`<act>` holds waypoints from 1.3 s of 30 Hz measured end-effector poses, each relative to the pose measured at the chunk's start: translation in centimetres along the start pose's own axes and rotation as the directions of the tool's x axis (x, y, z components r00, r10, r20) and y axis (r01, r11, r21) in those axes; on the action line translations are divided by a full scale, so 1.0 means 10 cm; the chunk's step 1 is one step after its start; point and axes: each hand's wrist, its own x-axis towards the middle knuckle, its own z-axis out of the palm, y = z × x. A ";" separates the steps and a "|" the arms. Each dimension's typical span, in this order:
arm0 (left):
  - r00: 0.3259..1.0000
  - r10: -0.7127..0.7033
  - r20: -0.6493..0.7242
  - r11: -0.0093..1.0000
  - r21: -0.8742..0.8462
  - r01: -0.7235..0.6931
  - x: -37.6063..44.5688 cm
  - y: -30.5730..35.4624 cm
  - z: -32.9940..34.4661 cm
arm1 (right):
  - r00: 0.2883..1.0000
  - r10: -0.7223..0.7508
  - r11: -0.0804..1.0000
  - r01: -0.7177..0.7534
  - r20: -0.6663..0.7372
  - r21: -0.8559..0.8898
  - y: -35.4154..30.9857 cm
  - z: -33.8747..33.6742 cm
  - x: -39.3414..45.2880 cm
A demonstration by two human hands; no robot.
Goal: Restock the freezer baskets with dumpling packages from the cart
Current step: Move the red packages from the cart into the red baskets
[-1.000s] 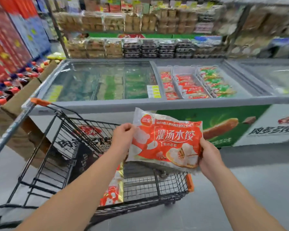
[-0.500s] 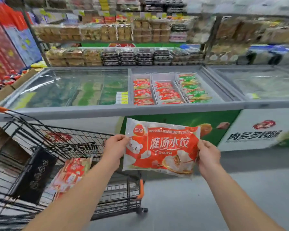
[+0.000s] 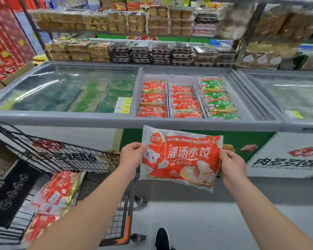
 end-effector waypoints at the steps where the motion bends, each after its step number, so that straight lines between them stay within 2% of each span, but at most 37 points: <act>1: 1.000 0.001 -0.005 1.000 0.004 -0.001 0.12 0.05 0.10 | 1.000 0.004 1.000 -0.004 0.004 -0.004 -0.06 0.02 0.17; 14: 0.994 -0.107 -0.036 0.994 0.015 0.108 1.39 0.77 1.23 | 0.998 0.067 0.997 -0.067 0.007 -0.039 -0.68 0.23 1.90; 20: 0.990 -0.114 -0.083 0.993 -0.011 0.114 2.04 1.15 1.74 | 0.994 0.074 0.997 -0.072 0.084 -0.033 -1.01 0.48 2.86; 23: 0.989 -0.067 -0.128 0.997 0.020 0.071 2.41 1.31 1.92 | 0.990 0.061 0.998 -0.056 0.129 -0.043 -1.15 0.65 3.36; 26: 0.976 -0.070 -0.204 0.994 0.063 0.085 2.77 1.46 2.14 | 0.984 0.065 0.996 -0.053 0.166 -0.074 -1.27 0.79 3.92; 31: 0.950 -0.117 -0.290 0.992 0.005 0.124 3.15 1.66 2.35 | 0.950 0.110 0.986 -0.068 0.292 -0.152 -1.50 1.13 4.59; 39: 0.888 -0.160 -0.431 0.985 -0.006 0.174 3.85 1.68 2.27 | 0.902 0.226 0.966 -0.160 0.369 -0.202 -1.54 1.98 5.05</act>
